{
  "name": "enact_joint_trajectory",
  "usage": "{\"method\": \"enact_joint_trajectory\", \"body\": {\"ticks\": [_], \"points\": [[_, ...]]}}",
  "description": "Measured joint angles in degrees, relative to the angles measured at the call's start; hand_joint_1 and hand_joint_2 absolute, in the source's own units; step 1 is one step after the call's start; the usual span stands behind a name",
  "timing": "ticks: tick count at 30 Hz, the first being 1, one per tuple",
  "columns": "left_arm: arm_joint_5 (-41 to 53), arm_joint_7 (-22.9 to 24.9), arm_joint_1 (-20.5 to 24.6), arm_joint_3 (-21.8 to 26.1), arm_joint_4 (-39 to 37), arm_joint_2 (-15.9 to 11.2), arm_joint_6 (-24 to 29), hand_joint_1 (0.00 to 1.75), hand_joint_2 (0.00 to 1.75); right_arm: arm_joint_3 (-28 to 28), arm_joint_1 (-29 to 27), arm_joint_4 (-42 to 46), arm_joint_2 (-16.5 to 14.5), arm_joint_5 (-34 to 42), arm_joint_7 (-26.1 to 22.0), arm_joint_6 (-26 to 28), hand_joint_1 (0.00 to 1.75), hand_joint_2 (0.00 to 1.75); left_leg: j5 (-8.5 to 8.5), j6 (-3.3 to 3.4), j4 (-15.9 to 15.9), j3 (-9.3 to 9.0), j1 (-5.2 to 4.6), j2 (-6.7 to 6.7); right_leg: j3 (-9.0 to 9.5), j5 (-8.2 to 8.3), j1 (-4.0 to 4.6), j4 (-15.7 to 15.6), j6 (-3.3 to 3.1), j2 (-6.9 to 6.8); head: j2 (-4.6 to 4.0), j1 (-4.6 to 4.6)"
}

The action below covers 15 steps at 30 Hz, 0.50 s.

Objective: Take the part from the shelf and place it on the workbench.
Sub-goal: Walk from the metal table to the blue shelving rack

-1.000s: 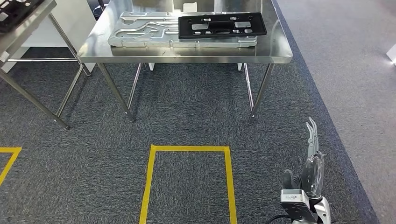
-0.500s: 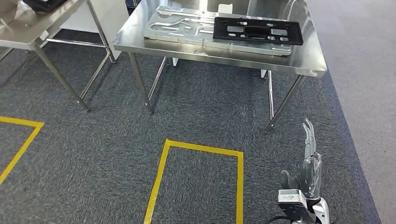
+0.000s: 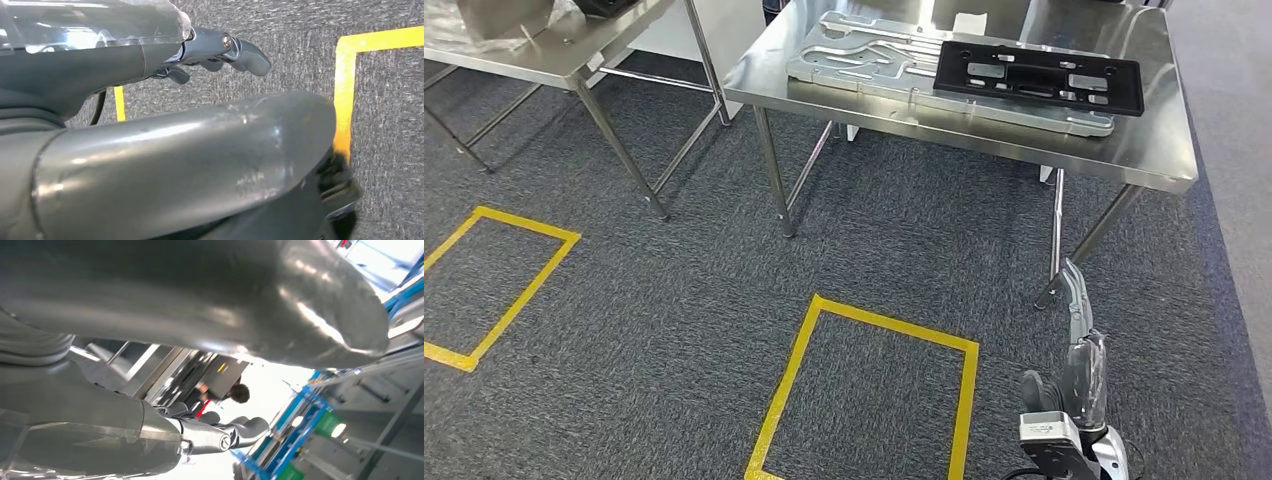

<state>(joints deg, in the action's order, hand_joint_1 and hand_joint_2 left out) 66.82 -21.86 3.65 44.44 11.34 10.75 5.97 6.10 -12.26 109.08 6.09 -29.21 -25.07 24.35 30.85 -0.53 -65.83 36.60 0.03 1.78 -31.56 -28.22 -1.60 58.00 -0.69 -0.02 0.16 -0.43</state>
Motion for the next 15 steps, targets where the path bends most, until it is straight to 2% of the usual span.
{"method": "enact_joint_trajectory", "body": {"ticks": [2, 3, 4, 5, 6, 8, 9, 11, 12, 13, 15], "points": [[0.00, -0.02, 0.02, 0.01, 0.00, 0.00, 0.20, 0.00, 0.00, 0.38, -0.18, 0.09, -0.01, 0.05, -0.41, 0.02, 0.00, 0.00, 3.12, -0.47, -7.15, 3.41, 0.33, -1.10, 0.02, -0.13, 0.14, 0.02, -0.16, -1.53, 0.00, -0.14], [-0.01, -0.03, -0.03, 0.01, 0.00, -0.01, 0.31, 0.00, 0.00, 0.65, -0.20, 0.10, -0.03, 0.17, -0.61, 0.02, 0.00, 0.00, 3.31, -0.58, -8.66, 4.12, 0.44, -1.27, 0.06, -0.21, 0.18, 0.04, -0.15, -2.25, -0.01, -0.15], [-0.03, -0.04, -0.09, 0.02, 0.00, -0.02, 0.41, 0.00, 0.00, 0.95, -0.20, 0.12, -0.07, 0.37, -0.81, 0.01, 0.00, 0.00, 2.44, -0.60, -8.00, 3.75, 0.51, -1.42, 0.16, -0.31, 0.20, 0.05, -0.09, -2.94, -0.01, -0.16], [-0.05, -0.08, -0.14, 0.04, 0.00, -0.06, 0.50, 0.00, 0.00, 1.24, -0.20, 0.19, -0.14, 0.66, -1.05, 0.00, 0.00, 0.00, 0.69, -0.49, -5.09, 2.22, 0.53, -1.78, 0.34, -0.43, 0.21, 0.05, 0.00, -3.60, 0.00, -0.16], [-0.10, -0.16, -0.15, 0.05, 0.00, -0.11, 0.57, 0.00, 0.00, 1.52, -0.21, 0.33, -0.25, 0.95, -1.32, 0.00, 0.00, 0.00, -1.26, -0.26, -0.90, 0.03, 0.45, -2.84, 0.56, -0.59, 0.25, 0.05, 0.14, -4.22, 0.00, -0.17], [-0.16, -0.37, -0.05, 0.10, 0.00, -0.24, 0.70, 0.00, 0.00, 2.12, -0.25, 0.70, -0.49, 1.41, -1.88, 0.09, 0.00, 0.00, -3.58, 0.39, 5.74, -3.31, -0.03, -4.89, 0.93, -0.93, 0.53, 0.09, 0.65, -5.31, 0.01, -0.12], [-0.18, -0.46, -0.02, 0.12, 0.00, -0.27, 0.76, 0.00, 0.00, 2.45, -0.27, 0.84, -0.60, 1.57, -2.16, 0.18, 0.00, 0.00, -3.79, 0.70, 7.06, -3.86, -0.27, -5.41, 1.05, -1.05, 0.66, 0.09, 0.94, -5.80, 0.00, -0.08], [-0.18, -0.56, -0.18, 0.20, 0.00, -0.32, 0.90, 0.00, 0.00, 3.20, -0.30, 1.09, -0.86, 1.87, -2.69, 0.51, 0.00, 0.00, -3.83, 1.27, 7.42, -3.73, -0.40, -4.35, 1.37, -1.19, 0.76, -0.11, 1.56, -6.77, 0.00, 0.00], [-0.19, -0.58, -0.33, 0.26, 0.00, -0.35, 0.97, 0.00, 0.00, 3.62, -0.27, 1.25, -1.01, 1.98, -2.92, 0.72, 0.00, 0.00, -4.00, 1.60, 7.71, -3.84, -0.30, -3.75, 1.54, -1.46, 0.66, 0.01, 1.90, -6.52, -0.01, 0.03], [-0.20, -0.61, -0.44, 0.32, 0.00, -0.38, 1.07, 0.00, 0.00, 4.02, -0.26, 1.43, -1.14, 2.05, -3.11, 0.95, 0.00, 0.00, -4.23, 1.99, 8.02, -4.00, -0.16, -3.16, 1.37, -2.21, 0.55, 0.78, 2.16, -5.51, -0.01, 0.08], [-0.21, -0.62, -0.40, 0.40, 0.00, -0.43, 1.30, 0.00, 0.00, 4.64, -0.35, 1.64, -1.27, 2.07, -3.40, 1.33, 0.00, 0.00, -4.63, 2.62, 8.43, -4.27, 0.07, -2.04, -0.73, -5.29, 0.34, 5.65, 2.44, -2.27, 0.00, 0.30]]}}
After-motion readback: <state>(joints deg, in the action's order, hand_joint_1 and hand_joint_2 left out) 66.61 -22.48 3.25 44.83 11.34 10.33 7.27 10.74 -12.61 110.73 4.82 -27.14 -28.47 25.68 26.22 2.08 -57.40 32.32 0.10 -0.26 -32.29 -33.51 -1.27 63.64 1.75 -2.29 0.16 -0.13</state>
